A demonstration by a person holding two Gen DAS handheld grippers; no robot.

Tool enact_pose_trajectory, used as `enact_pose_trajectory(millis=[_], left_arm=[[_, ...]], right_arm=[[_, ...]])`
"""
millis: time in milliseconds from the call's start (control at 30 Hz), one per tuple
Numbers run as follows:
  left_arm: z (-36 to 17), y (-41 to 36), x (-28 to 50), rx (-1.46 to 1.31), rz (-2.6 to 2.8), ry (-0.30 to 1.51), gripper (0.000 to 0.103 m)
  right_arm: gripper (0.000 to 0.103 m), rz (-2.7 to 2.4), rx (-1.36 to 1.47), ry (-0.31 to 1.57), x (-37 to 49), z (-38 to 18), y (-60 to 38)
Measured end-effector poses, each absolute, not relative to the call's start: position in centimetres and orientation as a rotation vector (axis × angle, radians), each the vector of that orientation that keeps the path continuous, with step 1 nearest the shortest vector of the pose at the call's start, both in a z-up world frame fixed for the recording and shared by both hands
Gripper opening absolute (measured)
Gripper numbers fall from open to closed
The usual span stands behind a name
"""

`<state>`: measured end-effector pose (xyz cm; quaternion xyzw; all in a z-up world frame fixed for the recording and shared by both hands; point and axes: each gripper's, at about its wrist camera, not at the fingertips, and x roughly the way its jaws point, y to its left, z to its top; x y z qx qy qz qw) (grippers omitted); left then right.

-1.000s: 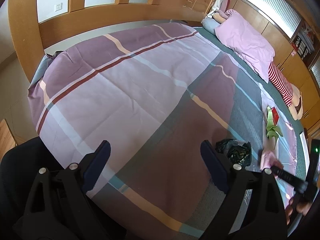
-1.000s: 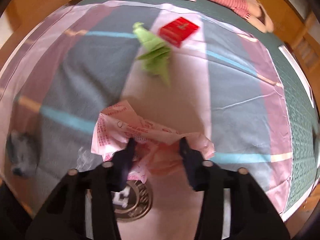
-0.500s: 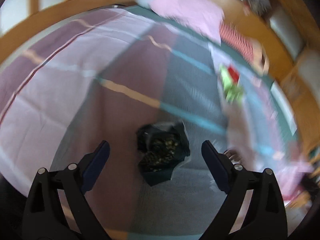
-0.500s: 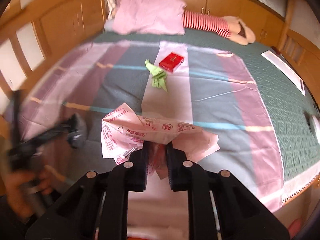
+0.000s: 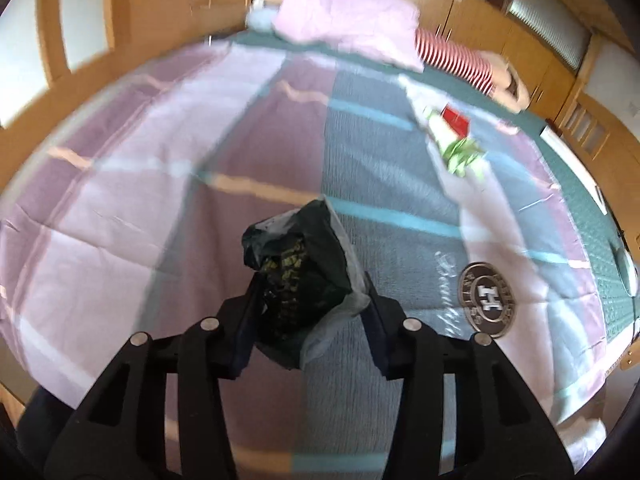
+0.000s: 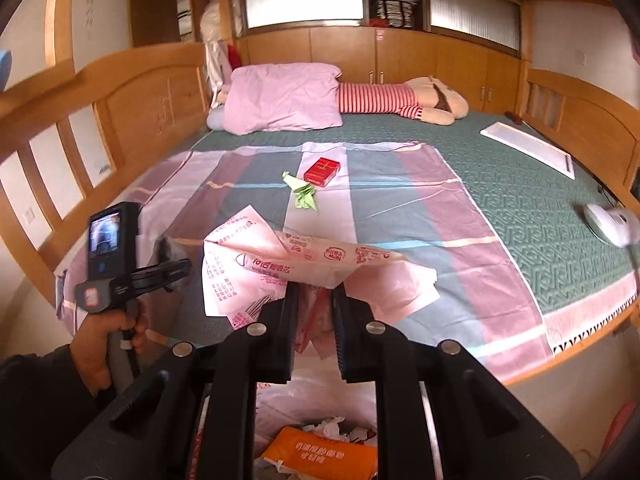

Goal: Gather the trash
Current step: 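Carry the tissue and black bag to the white bag and release them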

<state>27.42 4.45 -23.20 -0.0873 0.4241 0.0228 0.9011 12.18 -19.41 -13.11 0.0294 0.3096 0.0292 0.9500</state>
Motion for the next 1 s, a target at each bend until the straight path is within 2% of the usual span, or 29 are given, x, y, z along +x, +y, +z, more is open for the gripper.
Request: enact_pose_trajectory(millis=[100,433,700,1000], left_arm=[[-18.9,3.9,23.1,-0.07,0.09,0.744,0.047],[-8.1,0.0,12.0,0.032,0.048,0.496,0.047],[-4.3,-0.8,5.8,0.055,0.05,0.396,0.047],[-1.7,-1.3,2.6,0.061,0.041,0.335,0.047]], right_arm=[[0.017,0.058,0.059,0.615,10.6,-12.8,-19.5],[0.017,0.05,0.054,0.519,5.7,-9.7,-20.0],[0.017,0.052,0.057,0.443,1.9,-7.6,-20.9],[0.017,0.05,0.079,0.398,0.1,-6.5,-21.9]])
